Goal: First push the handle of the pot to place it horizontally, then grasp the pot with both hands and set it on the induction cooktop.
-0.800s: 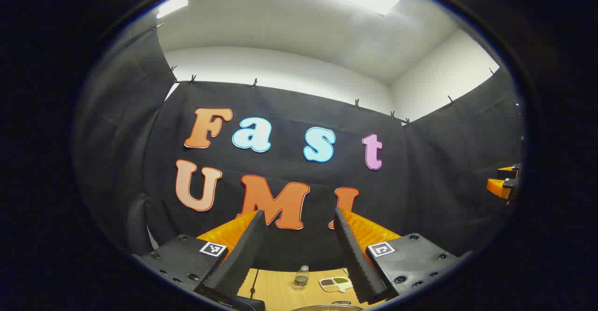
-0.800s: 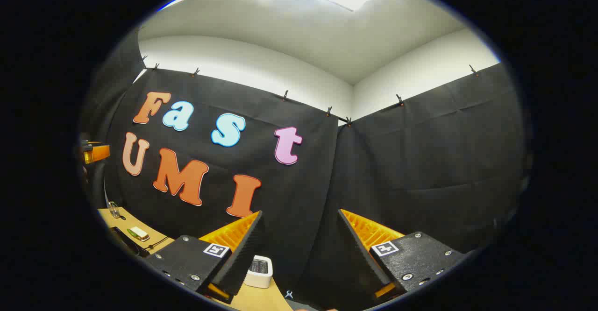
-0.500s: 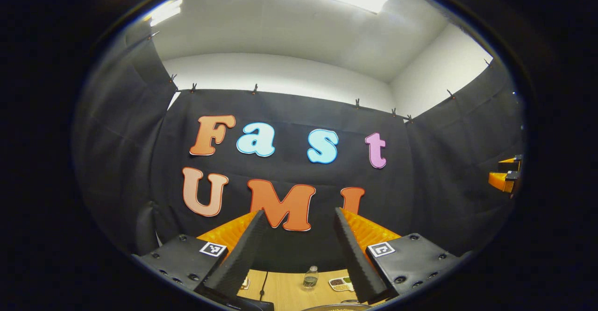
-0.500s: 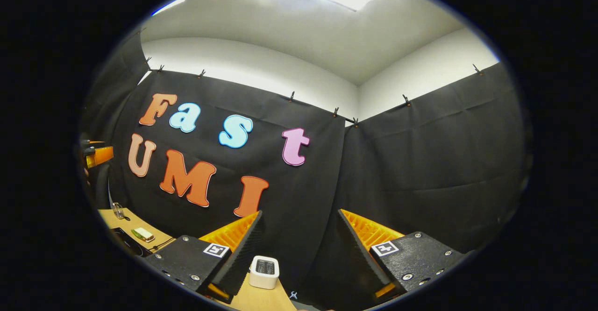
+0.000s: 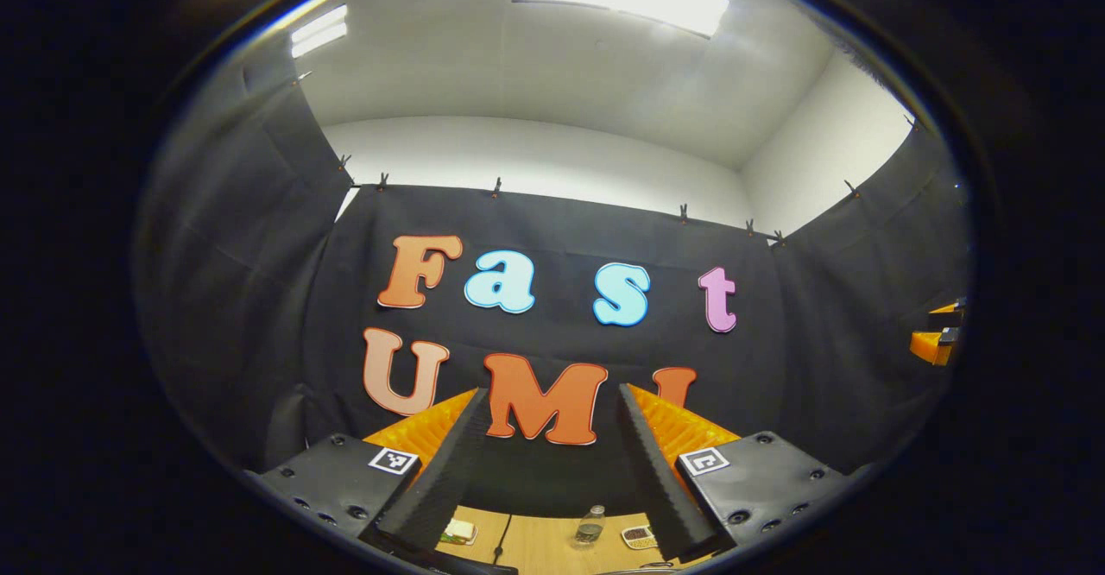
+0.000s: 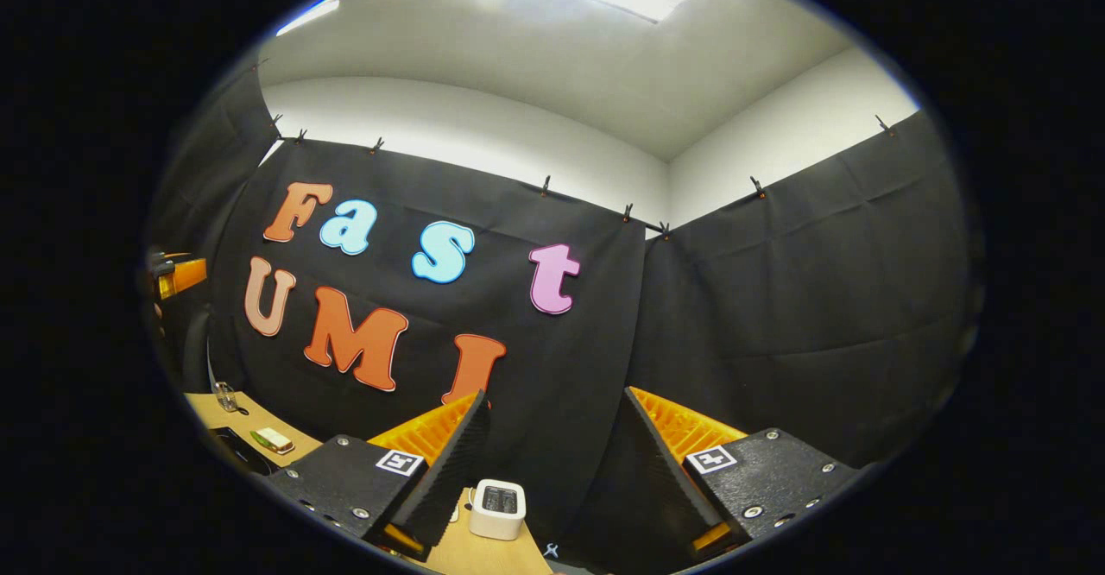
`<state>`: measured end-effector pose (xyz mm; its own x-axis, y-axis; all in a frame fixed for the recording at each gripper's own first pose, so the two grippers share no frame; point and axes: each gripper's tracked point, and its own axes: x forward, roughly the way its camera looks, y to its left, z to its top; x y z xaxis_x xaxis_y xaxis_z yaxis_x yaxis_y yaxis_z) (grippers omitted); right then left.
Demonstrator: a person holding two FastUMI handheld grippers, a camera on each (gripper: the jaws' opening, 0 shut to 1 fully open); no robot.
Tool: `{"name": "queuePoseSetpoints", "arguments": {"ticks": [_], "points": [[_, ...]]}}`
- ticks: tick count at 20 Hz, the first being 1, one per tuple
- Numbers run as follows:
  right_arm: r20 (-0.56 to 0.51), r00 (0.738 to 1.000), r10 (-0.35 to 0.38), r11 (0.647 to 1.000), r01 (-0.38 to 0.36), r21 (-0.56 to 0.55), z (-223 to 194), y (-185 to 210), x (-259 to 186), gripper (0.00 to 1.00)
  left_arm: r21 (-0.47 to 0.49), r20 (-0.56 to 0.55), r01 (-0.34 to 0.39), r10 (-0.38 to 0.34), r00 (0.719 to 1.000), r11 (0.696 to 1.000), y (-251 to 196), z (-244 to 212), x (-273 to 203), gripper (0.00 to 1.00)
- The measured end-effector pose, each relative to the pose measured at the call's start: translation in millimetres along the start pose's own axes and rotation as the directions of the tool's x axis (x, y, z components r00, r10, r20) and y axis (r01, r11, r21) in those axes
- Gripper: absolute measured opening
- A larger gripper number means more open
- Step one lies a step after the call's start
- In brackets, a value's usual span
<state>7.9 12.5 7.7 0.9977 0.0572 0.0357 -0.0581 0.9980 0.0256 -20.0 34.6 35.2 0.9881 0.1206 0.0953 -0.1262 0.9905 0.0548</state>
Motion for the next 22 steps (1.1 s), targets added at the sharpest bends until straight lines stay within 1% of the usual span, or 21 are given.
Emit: {"name": "queuePoseSetpoints", "arguments": {"ticks": [1,2,5,6,7,8,9,10,11,13,14,15,16,17,18,19,20,22], "points": [[0.003,1.0,0.003,1.0,-0.003,0.002,1,0,1,0.95,0.013,0.003,-0.014,0.014,1.0,1.0,5,2,-1,0.91],[0.002,1.0,0.009,1.0,-0.009,0.007,0,2,0,0.95,0.02,0.003,-0.024,0.024,1.0,1.0,9,2,-4,0.94],[-0.006,1.0,0.022,1.0,-0.022,0.011,-6,4,2,0.95,0.03,-0.022,-0.038,0.038,0.999,0.999,12,-9,-8,0.95],[-0.01,1.0,0.023,1.0,-0.023,0.013,-9,5,3,0.95,0.044,-0.044,-0.04,0.042,0.998,0.998,12,-19,-10,0.92],[-0.015,1.0,0.026,1.0,-0.026,0.016,-12,5,3,0.95,0.058,-0.072,-0.041,0.045,0.996,0.997,11,-30,-13,0.92],[-0.022,0.999,0.028,0.999,-0.028,0.021,-15,5,3,0.95,0.064,-0.105,-0.035,0.041,0.994,0.997,8,-43,-14,0.97],[-0.029,0.999,0.03,0.999,-0.029,0.025,-18,4,4,0.95,0.066,-0.138,-0.021,0.03,0.99,0.998,2,-55,-15,0.89],[-0.034,0.999,0.03,0.999,-0.03,0.026,-22,3,4,0.95,0.067,-0.17,-0.01,0.021,0.985,0.998,-1,-68,-15,0.89],[-0.037,0.999,0.032,0.999,-0.031,0.025,-24,2,3,0.95,0.068,-0.201,-0.001,0.015,0.98,0.998,-3,-78,-17,0.87],[-0.042,0.999,0.031,0.999,-0.03,0.021,-28,-1,2,0.95,0.055,-0.27,0.023,-0.007,0.963,0.998,-12,-103,-21,0.77],[-0.044,0.999,0.03,0.999,-0.029,0.022,-30,-2,1,0.95,0.045,-0.312,0.034,-0.019,0.95,0.998,-16,-118,-23,0.64],[-0.048,0.998,0.03,0.999,-0.028,0.025,-33,-3,1,0.95,0.044,-0.356,0.027,-0.01,0.935,0.999,-17,-132,-28,0.51],[-0.052,0.998,0.03,0.999,-0.029,0.028,-36,-4,0,0.95,0.043,-0.403,0.025,-0.005,0.915,0.999,-16,-150,-31,0.39],[-0.057,0.998,0.031,0.999,-0.029,0.031,-39,-6,-1,0.95,0.037,-0.457,0.032,-0.012,0.889,0.999,-21,-169,-37,0.32],[-0.063,0.998,0.031,0.999,-0.028,0.034,-42,-8,-2,0.95,0.028,-0.514,0.033,-0.014,0.858,0.999,-25,-189,-45,0.17],[-0.068,0.997,0.03,0.999,-0.028,0.036,-45,-9,-3,0.95,0.002,-0.573,0.04,-0.032,0.819,0.999,-30,-211,-54,0.1],[-0.075,0.997,0.029,0.999,-0.026,0.035,-49,-11,-3,0.95,-0.004,-0.639,0.03,-0.025,0.768,1.0,-34,-236,-68,0.08],[-0.091,0.996,0.018,1.0,-0.016,0.024,-58,-17,-3,0.95,0.02,-0.751,-0.01,0.022,0.66,1.0,-28,-278,-98,0.08]]}}
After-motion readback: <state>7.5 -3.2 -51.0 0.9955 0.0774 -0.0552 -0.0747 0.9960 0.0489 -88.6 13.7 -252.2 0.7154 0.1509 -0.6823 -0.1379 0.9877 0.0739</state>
